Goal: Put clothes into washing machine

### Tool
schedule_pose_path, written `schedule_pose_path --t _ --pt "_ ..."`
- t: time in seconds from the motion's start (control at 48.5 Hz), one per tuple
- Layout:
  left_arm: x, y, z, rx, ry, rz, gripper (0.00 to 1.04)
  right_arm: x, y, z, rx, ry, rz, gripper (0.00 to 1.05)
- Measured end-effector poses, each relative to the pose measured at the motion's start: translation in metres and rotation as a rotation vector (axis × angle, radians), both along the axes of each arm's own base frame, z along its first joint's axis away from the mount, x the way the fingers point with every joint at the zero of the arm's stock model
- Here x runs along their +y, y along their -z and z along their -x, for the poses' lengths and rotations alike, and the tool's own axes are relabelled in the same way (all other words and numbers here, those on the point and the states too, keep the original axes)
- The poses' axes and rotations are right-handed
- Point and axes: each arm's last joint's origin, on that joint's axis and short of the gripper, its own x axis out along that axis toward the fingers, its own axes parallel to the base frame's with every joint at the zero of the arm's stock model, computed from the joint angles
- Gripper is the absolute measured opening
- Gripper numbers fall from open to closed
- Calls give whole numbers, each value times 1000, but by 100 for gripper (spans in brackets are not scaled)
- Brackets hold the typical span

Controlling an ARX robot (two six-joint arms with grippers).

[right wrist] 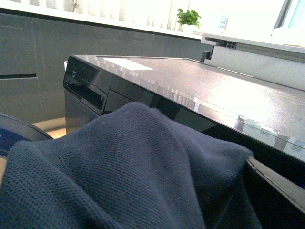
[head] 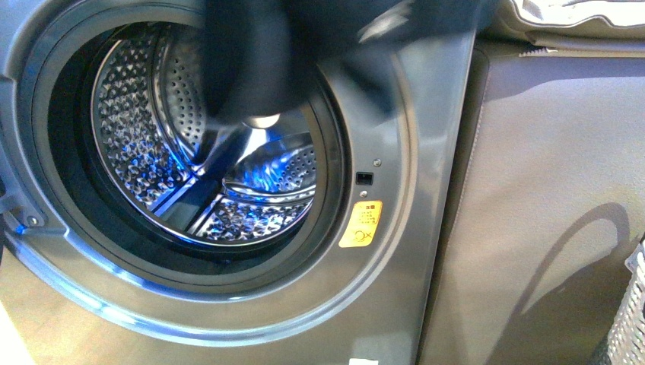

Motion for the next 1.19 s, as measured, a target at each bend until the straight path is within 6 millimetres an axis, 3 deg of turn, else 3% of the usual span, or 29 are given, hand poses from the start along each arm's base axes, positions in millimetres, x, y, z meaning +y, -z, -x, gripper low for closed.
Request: schedule_pose_path --t 0.082,0.35,0.7,0.968,1.195 --pt "17 14 1 17 -22 -7 12 0 0 0 -1 0 -1 99" --pt "73 64 6 97 -105 -24 11 0 0 0 -1 -1 0 97" --pt "116 130 3 249 -213 -44 11 0 0 0 -2 -2 -2 97" --pt "126 150 -17 317 -270 -53 11 0 0 0 -3 -2 -2 97" --pt "116 164 -55 340 -354 -131 11 0 0 0 -3 -1 -2 97"
